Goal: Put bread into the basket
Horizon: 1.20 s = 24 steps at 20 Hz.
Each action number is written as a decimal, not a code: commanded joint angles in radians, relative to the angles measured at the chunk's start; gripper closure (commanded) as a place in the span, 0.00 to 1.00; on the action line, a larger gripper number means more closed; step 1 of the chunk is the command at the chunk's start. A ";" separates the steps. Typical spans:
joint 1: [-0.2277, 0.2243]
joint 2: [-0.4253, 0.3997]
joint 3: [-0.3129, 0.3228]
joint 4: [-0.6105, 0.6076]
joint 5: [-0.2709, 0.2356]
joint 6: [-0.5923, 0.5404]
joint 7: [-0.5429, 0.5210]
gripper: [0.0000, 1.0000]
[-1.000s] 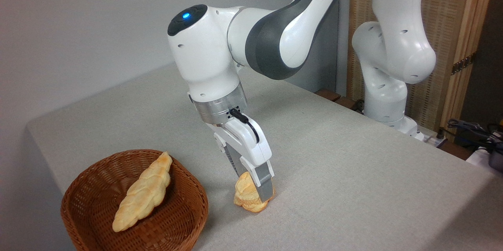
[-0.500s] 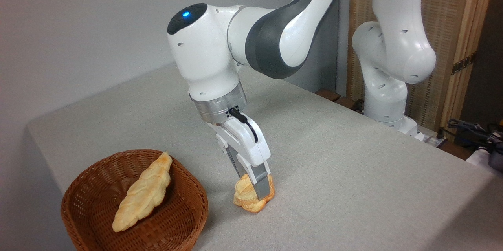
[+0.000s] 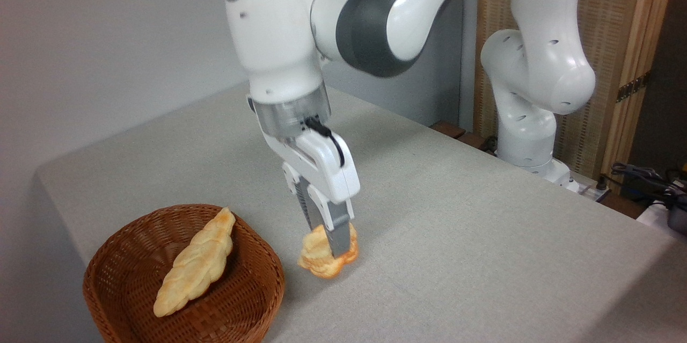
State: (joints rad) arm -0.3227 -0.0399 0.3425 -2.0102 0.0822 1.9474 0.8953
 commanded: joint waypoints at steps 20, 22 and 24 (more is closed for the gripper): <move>-0.010 0.071 -0.002 0.074 -0.314 0.304 0.001 0.00; -0.013 0.064 -0.003 0.076 -0.314 0.304 -0.001 0.00; -0.018 0.064 -0.005 0.076 -0.315 0.304 -0.006 0.00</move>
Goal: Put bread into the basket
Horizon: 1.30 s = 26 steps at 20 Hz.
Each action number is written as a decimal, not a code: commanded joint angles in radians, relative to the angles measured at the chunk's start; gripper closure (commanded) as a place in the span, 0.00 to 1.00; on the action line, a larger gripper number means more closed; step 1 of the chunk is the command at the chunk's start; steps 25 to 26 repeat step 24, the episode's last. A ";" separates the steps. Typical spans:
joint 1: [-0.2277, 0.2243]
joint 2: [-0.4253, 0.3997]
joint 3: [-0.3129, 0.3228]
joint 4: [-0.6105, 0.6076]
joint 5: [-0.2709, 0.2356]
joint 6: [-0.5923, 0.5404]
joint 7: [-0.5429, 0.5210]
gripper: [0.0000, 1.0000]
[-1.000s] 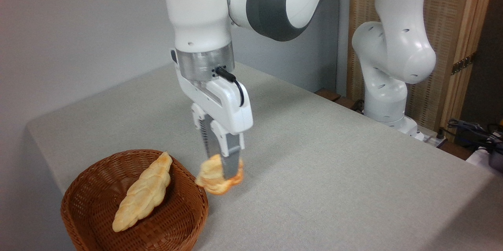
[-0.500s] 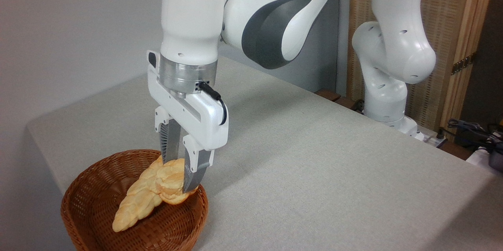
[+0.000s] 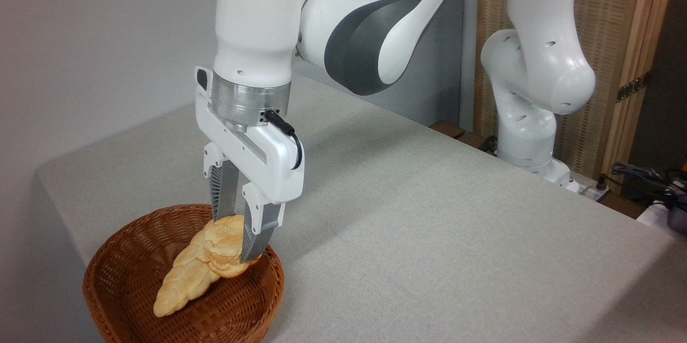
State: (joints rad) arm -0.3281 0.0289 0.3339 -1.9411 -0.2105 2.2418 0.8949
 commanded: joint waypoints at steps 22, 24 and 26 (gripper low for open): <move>-0.016 -0.093 -0.055 0.152 0.230 -0.461 -0.157 0.00; -0.014 -0.089 -0.055 0.152 0.223 -0.446 -0.166 0.00; -0.014 -0.089 -0.055 0.152 0.223 -0.446 -0.166 0.00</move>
